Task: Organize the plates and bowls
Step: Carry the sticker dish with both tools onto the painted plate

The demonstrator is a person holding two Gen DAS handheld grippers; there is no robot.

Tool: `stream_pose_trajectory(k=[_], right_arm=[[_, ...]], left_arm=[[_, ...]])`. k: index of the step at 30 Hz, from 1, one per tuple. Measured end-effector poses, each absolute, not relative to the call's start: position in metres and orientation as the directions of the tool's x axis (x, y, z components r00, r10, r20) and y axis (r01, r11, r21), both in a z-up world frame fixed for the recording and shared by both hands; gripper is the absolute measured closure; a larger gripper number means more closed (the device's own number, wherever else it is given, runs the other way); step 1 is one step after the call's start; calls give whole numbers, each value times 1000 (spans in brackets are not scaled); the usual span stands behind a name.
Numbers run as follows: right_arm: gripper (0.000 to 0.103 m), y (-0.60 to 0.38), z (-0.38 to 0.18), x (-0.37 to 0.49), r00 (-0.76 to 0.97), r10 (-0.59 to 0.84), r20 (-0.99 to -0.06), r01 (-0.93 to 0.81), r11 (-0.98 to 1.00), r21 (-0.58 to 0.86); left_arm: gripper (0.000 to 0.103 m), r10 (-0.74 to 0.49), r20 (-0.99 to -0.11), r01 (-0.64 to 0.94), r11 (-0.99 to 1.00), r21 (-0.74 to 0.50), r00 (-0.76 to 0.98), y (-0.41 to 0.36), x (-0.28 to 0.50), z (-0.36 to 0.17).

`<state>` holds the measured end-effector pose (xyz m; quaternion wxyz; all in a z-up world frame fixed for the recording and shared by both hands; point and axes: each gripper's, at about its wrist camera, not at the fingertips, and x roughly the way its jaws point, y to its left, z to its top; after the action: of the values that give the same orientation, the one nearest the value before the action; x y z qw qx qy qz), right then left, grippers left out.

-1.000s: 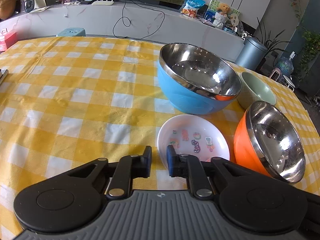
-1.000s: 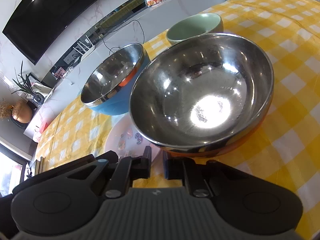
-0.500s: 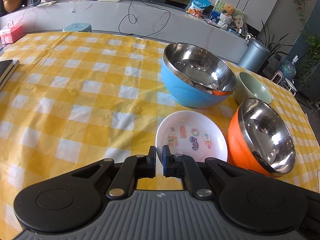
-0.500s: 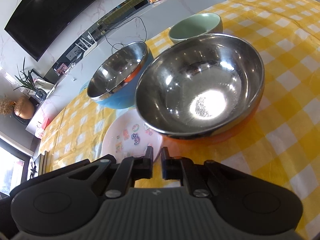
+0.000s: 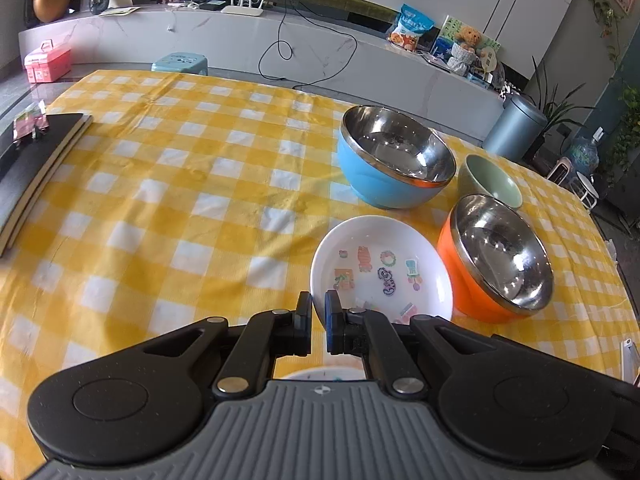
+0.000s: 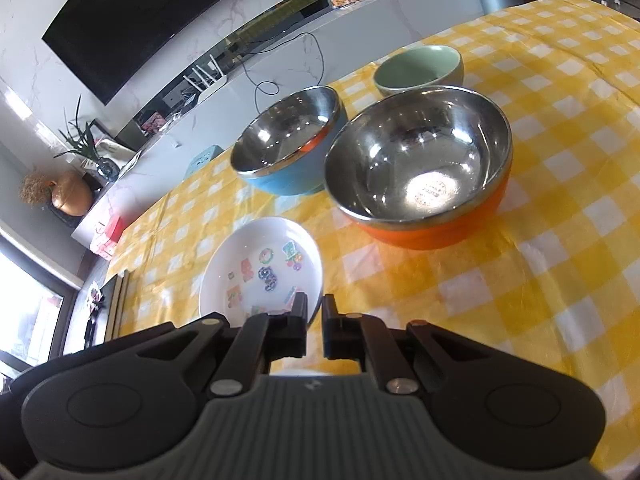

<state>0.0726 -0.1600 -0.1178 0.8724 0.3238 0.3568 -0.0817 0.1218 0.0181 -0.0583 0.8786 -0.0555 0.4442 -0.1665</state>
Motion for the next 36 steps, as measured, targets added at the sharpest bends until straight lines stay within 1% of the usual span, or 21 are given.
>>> stream_pose_trajectory(k=[11, 15, 25, 31, 36], right_arm=[[101, -145, -104, 34, 723, 168, -670, 299, 798, 523], [101, -142, -104, 23, 710, 193, -677, 276, 809, 519], [101, -150, -122, 3, 652, 254, -714, 290, 787, 545], [101, -152, -129, 0, 621, 270, -736, 296, 788, 540], [101, -152, -133, 0, 607, 277, -745, 303, 786, 539]], left_arm=[[95, -330, -759, 163, 943, -290, 561, 45, 73, -50], [95, -338, -763, 121, 937, -328, 551, 54, 60, -53], [94, -359, -794, 57, 923, -382, 490, 64, 38, -73], [94, -346, -813, 57, 930, -363, 469, 62, 30, -80], [94, -352, -820, 42, 926, -374, 452, 64, 32, -85]])
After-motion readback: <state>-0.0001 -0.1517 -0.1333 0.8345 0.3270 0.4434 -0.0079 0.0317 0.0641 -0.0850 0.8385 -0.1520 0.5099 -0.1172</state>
